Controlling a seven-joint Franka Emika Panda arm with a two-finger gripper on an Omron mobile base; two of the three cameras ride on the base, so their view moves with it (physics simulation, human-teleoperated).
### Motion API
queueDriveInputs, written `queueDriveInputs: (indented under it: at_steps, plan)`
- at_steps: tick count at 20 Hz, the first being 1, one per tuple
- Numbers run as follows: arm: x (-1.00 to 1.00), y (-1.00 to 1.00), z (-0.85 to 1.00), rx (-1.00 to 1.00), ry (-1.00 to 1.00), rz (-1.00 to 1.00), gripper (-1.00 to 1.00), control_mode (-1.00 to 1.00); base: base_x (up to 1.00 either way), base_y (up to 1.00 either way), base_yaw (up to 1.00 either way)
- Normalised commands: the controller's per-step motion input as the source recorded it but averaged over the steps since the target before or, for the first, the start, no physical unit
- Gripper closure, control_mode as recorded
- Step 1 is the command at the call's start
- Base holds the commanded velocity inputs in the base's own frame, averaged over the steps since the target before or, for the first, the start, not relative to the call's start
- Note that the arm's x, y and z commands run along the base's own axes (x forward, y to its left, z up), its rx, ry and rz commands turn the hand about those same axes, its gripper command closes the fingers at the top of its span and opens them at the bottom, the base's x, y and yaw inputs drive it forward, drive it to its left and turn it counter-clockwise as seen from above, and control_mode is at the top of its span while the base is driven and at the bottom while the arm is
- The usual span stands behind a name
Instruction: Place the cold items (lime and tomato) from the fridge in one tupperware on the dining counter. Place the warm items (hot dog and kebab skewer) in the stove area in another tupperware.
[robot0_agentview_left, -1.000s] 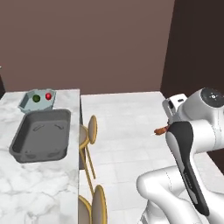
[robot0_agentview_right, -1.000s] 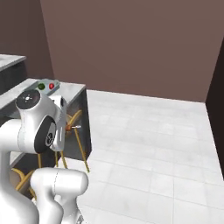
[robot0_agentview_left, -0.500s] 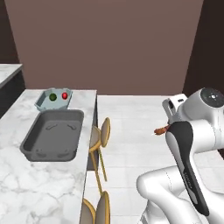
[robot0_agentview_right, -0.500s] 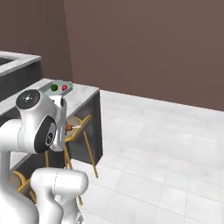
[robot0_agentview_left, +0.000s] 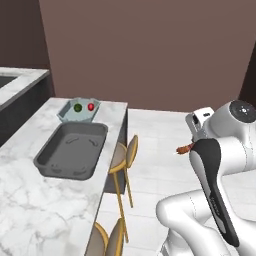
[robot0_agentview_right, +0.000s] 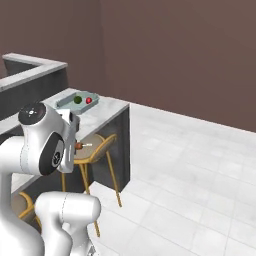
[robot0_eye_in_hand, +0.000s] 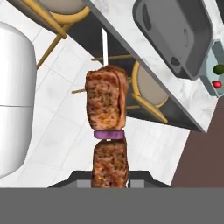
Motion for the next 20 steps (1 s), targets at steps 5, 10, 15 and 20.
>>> queueDriveInputs:
  at_steps: [5, 10, 15, 20]
  plan:
    - [0.00, 0.00, 0.00, 0.00, 0.00, 0.00, 1.00, 1.00, 0.72, 0.01, 0.26]
    - [0.00, 0.00, 0.00, 0.00, 0.00, 0.00, 1.00, 1.00, 0.73, 0.04, 0.29]
    - [0.00, 0.00, 0.00, 0.00, 0.00, 0.00, 1.00, 1.00, 0.79, 0.10, 0.34]
    - [0.00, 0.00, 0.00, 0.00, 0.00, 0.00, 1.00, 1.00, 0.81, 0.02, 0.43]
